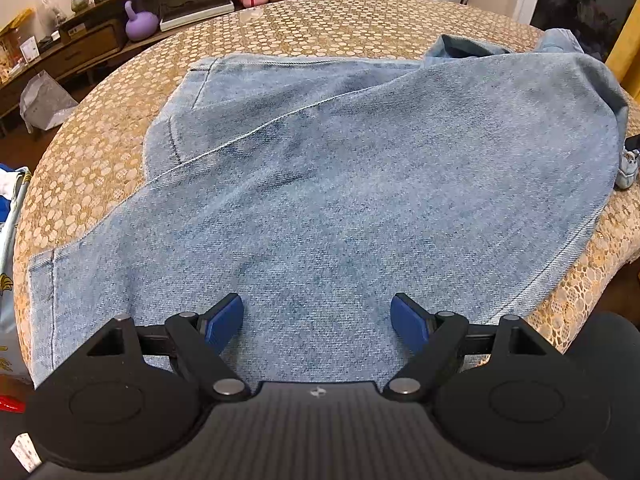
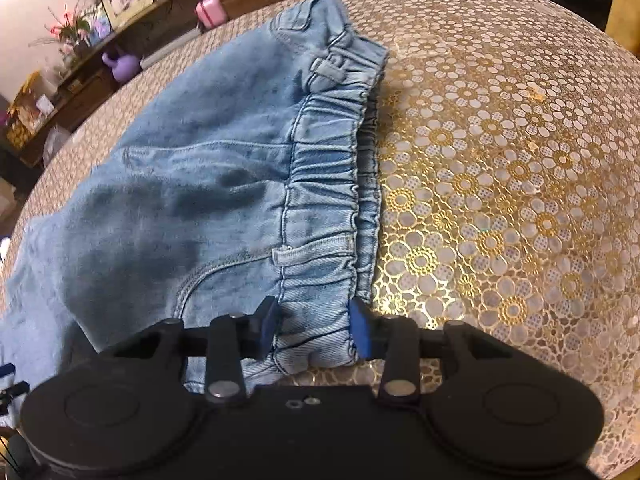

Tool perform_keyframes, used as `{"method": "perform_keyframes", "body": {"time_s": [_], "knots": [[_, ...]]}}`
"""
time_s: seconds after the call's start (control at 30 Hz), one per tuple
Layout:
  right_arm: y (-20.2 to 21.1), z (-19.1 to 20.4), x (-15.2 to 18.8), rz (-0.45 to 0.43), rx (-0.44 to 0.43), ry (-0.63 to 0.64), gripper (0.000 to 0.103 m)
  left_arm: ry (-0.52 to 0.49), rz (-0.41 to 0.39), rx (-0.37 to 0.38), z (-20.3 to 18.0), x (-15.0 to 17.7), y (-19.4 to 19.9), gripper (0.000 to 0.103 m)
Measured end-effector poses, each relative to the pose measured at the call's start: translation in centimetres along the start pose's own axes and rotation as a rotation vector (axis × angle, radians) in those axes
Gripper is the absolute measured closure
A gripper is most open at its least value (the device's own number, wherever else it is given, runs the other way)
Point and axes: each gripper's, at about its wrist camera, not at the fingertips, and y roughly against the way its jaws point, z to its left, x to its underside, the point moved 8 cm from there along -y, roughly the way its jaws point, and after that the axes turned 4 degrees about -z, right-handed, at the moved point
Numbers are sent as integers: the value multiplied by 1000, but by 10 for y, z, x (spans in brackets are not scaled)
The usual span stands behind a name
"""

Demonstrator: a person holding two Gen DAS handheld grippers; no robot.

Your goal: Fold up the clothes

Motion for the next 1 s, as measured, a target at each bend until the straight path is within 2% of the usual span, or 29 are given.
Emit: {"method": "perform_keyframes", "body": {"time_s": [0.2, 0.3, 0.47, 0.57, 0.67, 0.73, 0.87, 1.0], "knots": [[25, 0, 1, -88, 39, 95, 0, 4, 2, -5, 0, -2, -2, 20], [47, -7, -1, -124, 102, 135, 0, -1, 2, -7, -1, -1, 0, 20], [85, -48, -4, -147, 254, 150, 0, -22, 2, -1, -1, 0, 3, 20], [92, -76, 4, -114, 307, 131, 0, -20, 12, 19, -2, 3, 2, 20], [81, -81, 13, -65, 300, 112, 0, -43, 16, 25, -4, -2, 3, 20], [84, -71, 6, -74, 288, 136, 0, -65, -2, 25, -3, -13, 8, 20], [92, -43, -26, -117, 254, 196, 0, -78, -65, -15, 15, -56, 21, 20], [78, -5, -57, -130, 206, 264, 0, -82, -84, -86, 43, -108, 8, 18]]}}
